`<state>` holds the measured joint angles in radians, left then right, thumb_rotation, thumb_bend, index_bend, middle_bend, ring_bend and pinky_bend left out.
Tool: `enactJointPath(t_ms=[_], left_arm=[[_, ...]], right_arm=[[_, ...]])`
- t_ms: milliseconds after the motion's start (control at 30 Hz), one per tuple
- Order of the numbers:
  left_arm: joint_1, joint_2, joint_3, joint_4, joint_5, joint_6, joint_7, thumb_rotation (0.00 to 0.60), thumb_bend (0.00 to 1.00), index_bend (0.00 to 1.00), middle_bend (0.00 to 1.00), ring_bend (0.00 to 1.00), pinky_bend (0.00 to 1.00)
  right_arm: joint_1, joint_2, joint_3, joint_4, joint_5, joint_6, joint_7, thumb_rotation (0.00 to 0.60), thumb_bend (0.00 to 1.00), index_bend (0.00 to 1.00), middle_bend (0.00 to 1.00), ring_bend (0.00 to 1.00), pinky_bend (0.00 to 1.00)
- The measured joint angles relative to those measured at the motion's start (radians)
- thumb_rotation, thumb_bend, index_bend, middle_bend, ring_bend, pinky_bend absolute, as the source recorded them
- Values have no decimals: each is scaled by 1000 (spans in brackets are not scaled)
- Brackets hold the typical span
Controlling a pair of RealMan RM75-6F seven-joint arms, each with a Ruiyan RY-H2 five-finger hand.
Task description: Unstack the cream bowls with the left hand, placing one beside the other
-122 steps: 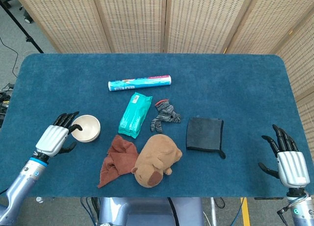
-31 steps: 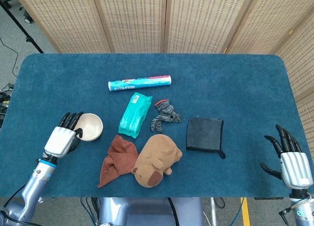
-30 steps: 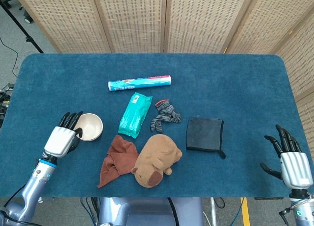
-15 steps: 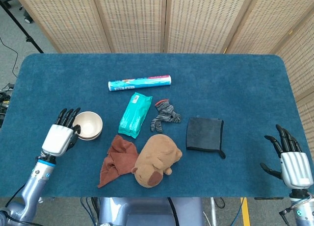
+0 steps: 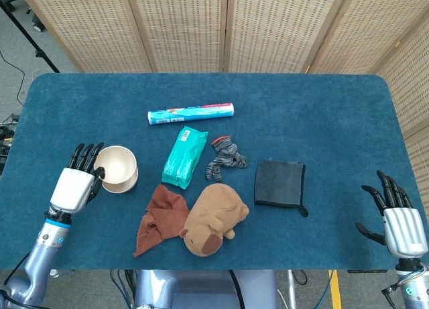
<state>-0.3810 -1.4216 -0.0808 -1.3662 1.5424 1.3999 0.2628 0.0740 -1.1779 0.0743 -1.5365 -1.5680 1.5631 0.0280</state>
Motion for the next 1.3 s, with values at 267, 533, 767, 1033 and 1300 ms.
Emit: enactJointPath(t_ms=[267,533,767,1033,1300], left_arm=[[23,72,-8,-79,24,63,16,600,478,687,64,49,54],[62,124,4,-136,48,115,31,600,478,687,64,49,54],[128,156,53,-172,100,185,33,600,478,688,64,49,54],[178,167,90,-182,150,234,31,600,478,694,64,49,54],[216,146,126,-163,182,242,32,600,478,694,64,49,55]], right_arm=[[-5,3,-1,-6,-1,7,-3,600,156,217,0,0,152],[-10,8,-3,-12,-7,18,-2,600,156,217,0,0,152],[-20,16,-7,-20,-18,35,2,600,156,217,0,0,152],[-33,28,-12,-31,-32,58,13,600,156,217,0,0,152],[-40,35,-14,-32,-38,70,31,600,156,217,0,0,152]])
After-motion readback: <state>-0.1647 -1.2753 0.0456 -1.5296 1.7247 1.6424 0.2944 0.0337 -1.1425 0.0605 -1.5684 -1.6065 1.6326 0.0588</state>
